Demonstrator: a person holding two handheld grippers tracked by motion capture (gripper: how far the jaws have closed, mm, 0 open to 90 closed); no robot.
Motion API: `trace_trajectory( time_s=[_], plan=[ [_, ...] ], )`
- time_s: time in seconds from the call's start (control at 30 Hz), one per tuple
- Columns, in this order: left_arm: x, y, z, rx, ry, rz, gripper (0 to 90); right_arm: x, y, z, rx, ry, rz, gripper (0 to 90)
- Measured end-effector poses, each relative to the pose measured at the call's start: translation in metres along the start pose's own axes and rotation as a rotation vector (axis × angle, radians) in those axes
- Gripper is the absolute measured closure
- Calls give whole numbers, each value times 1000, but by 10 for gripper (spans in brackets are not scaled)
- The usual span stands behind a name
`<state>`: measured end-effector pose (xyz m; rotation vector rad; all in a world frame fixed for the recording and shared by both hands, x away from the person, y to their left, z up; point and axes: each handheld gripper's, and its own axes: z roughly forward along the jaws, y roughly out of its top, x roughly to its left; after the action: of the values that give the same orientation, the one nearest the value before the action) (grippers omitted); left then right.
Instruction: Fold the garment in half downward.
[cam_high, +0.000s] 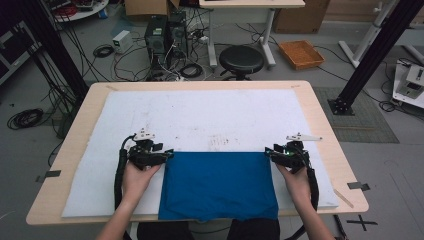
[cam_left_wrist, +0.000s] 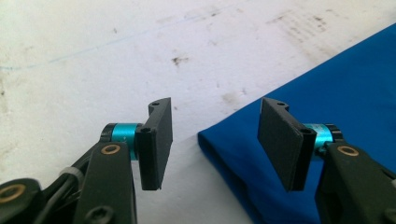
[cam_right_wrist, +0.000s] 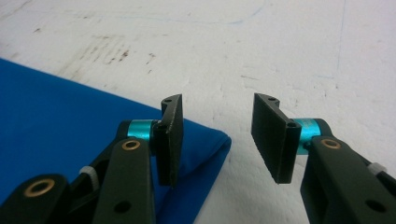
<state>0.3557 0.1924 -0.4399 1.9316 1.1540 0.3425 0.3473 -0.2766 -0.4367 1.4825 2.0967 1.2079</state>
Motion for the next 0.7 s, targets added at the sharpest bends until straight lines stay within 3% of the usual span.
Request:
trace_trajectory(
  time_s=[0.1, 0.27, 0.47, 0.53, 0.7],
  plan=[
    [2, -2, 5, 20, -9, -12, 477, -1, 0, 7, 24, -12, 7, 561],
    [-1, -6, 6, 32, -6, 1, 542, -2, -2, 13, 62, 13, 3, 691],
    [-6, -10, 4, 32, -12, 23, 745, -2, -6, 14, 79, 22, -51, 851],
    [-6, -12, 4, 30, -32, 24, 839, -2, -6, 13, 75, 26, -66, 869],
    [-6, -10, 5, 26, -34, 46, 865, -3, -1, 13, 62, 14, -104, 879]
  ],
)
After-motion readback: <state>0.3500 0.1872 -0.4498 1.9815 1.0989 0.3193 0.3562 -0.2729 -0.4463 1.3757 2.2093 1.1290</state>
